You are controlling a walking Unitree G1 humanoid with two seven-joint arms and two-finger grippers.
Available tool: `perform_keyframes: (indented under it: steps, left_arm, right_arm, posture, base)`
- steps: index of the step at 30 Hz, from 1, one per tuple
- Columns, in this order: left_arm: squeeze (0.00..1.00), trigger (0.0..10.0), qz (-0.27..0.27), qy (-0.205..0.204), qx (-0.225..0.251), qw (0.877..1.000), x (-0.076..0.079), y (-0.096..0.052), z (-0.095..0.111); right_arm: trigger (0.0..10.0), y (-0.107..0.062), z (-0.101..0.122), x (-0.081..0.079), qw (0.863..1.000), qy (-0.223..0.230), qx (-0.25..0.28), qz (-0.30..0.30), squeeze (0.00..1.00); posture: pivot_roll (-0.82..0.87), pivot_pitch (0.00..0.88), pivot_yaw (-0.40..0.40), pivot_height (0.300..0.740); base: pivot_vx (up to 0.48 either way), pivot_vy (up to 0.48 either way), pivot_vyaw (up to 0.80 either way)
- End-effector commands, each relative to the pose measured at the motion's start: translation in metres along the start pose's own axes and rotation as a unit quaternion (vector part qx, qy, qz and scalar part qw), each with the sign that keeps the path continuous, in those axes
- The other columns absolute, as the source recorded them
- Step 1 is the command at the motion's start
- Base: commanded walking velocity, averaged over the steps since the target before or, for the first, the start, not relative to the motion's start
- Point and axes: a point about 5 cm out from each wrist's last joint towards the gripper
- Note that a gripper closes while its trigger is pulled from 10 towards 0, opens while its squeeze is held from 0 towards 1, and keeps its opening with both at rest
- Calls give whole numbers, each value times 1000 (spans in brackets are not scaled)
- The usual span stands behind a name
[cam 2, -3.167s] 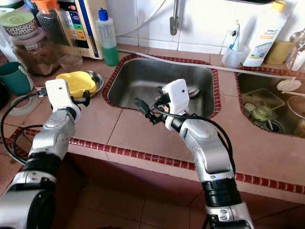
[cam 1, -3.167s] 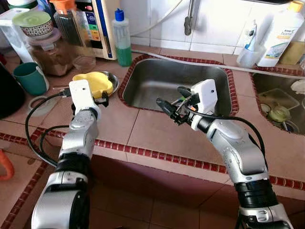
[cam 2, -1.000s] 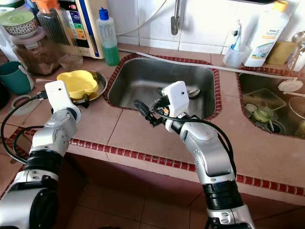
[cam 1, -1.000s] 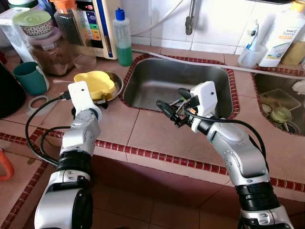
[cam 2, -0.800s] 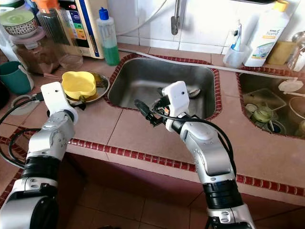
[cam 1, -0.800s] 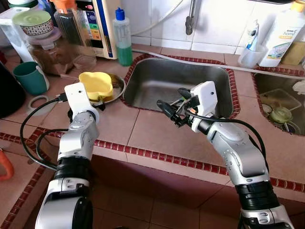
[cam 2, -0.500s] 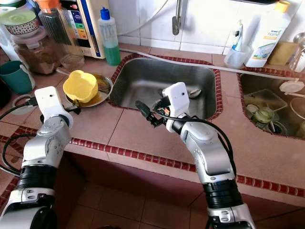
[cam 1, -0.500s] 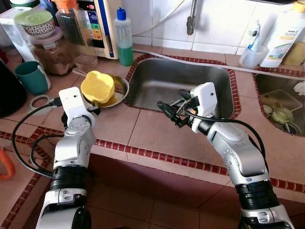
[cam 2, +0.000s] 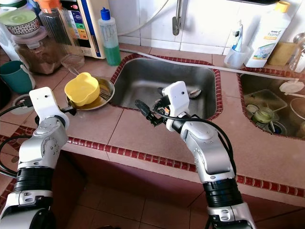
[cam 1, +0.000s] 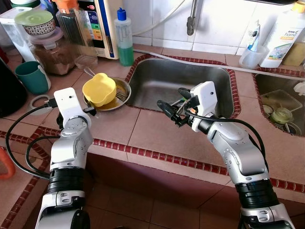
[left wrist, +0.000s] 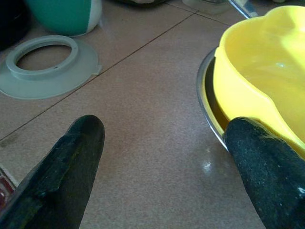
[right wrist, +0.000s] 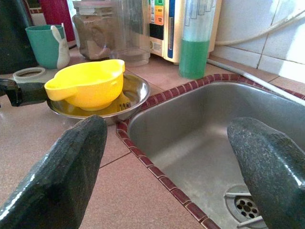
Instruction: Kitchen organization
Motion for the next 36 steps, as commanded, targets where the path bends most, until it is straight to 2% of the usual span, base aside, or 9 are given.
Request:
perform_keyframes:
  steps: [1,13,20,24,30,32,36]
  left_arm:
    - [0,10000,23,9,-11,1000,-12,0,-4]
    - [0,10000,56,17,7,998,-31,-2,2]
    - [0,10000,87,27,9,996,-57,-3,2]
    - [0,10000,97,36,21,994,-62,-4,5]
    - [0,10000,86,52,46,994,-55,-6,14]
    - [0,10000,56,64,99,992,-42,-12,27]
    - [0,10000,20,66,137,988,-27,-15,39]
  right_arm:
    - [10000,1,3,2,1000,-5,3,-2,86]
    - [10000,2,3,3,1000,-7,3,1,86]
    - [10000,5,3,3,1000,-8,5,4,90]
    - [10000,6,3,2,1000,-8,5,7,90]
    - [10000,7,4,2,1000,-8,7,8,90]
    - [10000,8,4,1,1000,-7,9,7,90]
    - [10000,8,5,0,1000,-6,11,8,86]
  posture:
    - [-5,81,63,740]
    - [4,74,60,740]
    - [21,69,56,740]
    - [22,67,55,740]
    - [20,67,54,740]
    - [15,70,53,740]
    - [11,71,51,740]
  base:
    - [0,0,0]
    - [0,0,0]
    - [0,0,0]
    - [0,0,0]
    - [0,0,0]
    - [0,0,0]
    - [0,0,0]
Point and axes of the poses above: a point about 5 cm out from each wrist's last joint towards the gripper, its own y axis pointing out of the wrist towards the gripper, its own z axis along the axis of the wrist's last joint, x = y × z, and after that the axes turned 4 degrees about y, right-handed
